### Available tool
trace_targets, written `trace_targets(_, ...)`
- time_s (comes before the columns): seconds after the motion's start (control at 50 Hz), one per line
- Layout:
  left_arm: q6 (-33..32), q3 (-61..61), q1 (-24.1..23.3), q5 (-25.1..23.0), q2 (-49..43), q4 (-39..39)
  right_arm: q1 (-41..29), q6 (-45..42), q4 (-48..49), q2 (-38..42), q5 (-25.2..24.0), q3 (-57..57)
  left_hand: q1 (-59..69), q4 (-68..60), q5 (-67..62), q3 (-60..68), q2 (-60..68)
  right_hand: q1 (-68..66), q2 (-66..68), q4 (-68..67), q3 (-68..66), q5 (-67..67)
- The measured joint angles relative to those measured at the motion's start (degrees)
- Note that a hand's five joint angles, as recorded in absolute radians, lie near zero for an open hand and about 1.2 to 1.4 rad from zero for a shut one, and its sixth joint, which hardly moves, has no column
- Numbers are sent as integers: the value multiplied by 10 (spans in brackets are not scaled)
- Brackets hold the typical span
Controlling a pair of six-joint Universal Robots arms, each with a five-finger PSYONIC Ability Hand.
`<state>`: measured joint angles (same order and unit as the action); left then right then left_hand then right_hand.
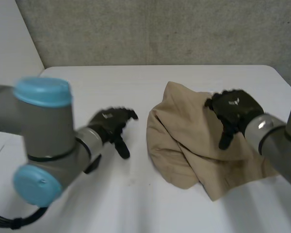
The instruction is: Fold the shorts.
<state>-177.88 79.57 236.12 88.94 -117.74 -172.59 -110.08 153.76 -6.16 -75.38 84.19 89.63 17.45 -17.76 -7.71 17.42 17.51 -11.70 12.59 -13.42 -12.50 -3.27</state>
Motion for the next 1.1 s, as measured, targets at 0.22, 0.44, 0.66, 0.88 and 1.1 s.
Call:
trace_targets(0.22, 59, -56, -27, -2, -83, -38, 68, 4, 95, -37, -23, 139, 0, 0, 0, 0, 0, 14, 0, 0, 0, 0)
trace_targets(0.44, 82, -146, -83, -2, -174, -61, 96, 6, 112, -65, -58, 168, 212, -200, -197, 202, 203, 14, 0, 0, 0, 0)
trace_targets(0.66, 88, -145, -77, 47, -157, -61, 101, 9, 132, -122, -51, 175, 460, -507, -470, 484, 495, -3, -26, 10, 12, 1)
trace_targets(0.88, -14, -78, 62, 128, 53, -155, 152, 65, 136, -219, -45, 168, 460, -507, -470, 484, 501, 7, -26, 10, 12, 1)
trace_targets(1.1, -173, -77, 72, 30, 109, -303, 153, 79, 135, -229, -47, 186, 462, -509, -470, 498, 510, 7, -26, 10, 12, 1)
